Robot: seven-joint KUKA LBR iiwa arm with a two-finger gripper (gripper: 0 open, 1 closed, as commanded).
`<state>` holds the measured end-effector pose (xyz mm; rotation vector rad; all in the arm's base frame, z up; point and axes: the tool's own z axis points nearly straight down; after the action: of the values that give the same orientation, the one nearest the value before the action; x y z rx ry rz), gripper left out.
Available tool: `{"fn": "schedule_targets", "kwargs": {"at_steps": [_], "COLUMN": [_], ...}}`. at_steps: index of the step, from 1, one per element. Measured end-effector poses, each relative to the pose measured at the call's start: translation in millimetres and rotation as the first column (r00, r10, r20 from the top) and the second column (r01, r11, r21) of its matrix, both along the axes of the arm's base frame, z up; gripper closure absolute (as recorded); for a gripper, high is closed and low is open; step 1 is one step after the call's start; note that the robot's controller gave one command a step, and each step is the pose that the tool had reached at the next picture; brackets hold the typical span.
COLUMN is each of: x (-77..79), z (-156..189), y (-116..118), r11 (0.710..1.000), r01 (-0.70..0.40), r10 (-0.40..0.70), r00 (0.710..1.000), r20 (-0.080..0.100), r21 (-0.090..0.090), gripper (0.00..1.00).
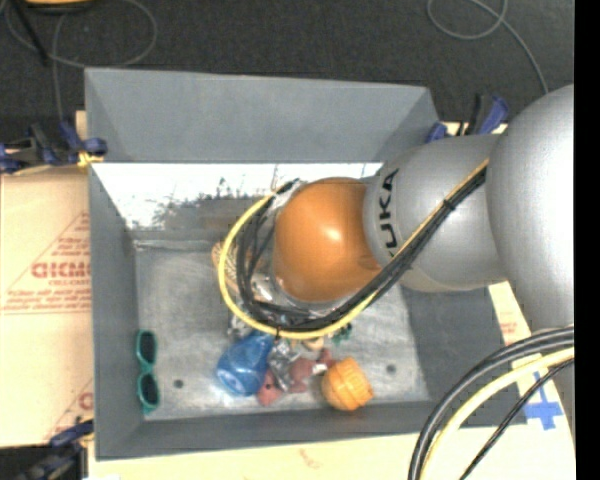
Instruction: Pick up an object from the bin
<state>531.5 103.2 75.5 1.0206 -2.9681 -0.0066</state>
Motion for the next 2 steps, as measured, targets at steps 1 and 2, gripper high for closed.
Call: {"fn": "schedule_targets", "kwargs": {"at_steps": [1, 2], "x": [0.0, -0.2], "z": [0.0, 1.1], "y": [0.0, 0.2], "r11": [1.0, 1.0], "r01": [0.0, 0.001], "r10": [0.0, -0.001], "r00": [1.0, 1.0], "r20": [0.0, 0.0], "r21": [0.0, 0.0], "gripper": [1.0, 1.0]}}
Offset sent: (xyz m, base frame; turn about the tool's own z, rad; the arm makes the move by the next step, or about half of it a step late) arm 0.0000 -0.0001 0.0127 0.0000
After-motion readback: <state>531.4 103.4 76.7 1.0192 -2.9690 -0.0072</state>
